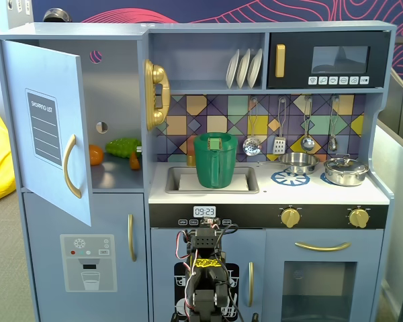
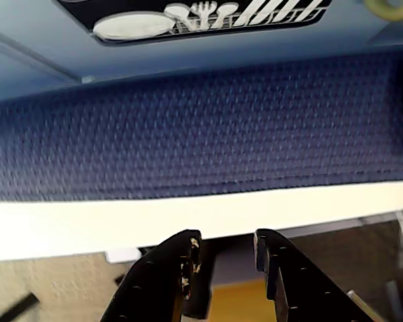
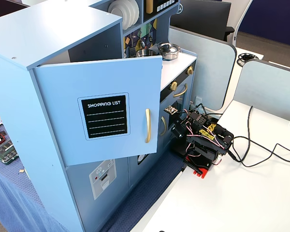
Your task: Open the left cabinet door
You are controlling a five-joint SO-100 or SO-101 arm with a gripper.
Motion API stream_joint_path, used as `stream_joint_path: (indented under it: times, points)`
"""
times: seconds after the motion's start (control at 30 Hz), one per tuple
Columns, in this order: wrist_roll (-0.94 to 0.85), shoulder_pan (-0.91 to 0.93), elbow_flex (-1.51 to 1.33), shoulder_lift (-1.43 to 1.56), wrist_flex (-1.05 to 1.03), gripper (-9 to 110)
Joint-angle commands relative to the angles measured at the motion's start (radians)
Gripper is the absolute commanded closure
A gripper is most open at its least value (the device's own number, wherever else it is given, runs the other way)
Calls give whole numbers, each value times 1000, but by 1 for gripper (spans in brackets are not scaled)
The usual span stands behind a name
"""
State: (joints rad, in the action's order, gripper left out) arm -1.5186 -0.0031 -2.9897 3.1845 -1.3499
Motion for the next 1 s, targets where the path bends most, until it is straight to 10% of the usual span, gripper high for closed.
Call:
stream_joint_path:
  times: [0.0,0.97]
  points:
    - [11,18,-8,-6,-181,101]
    - [12,-5,-8,-6,-183,99]
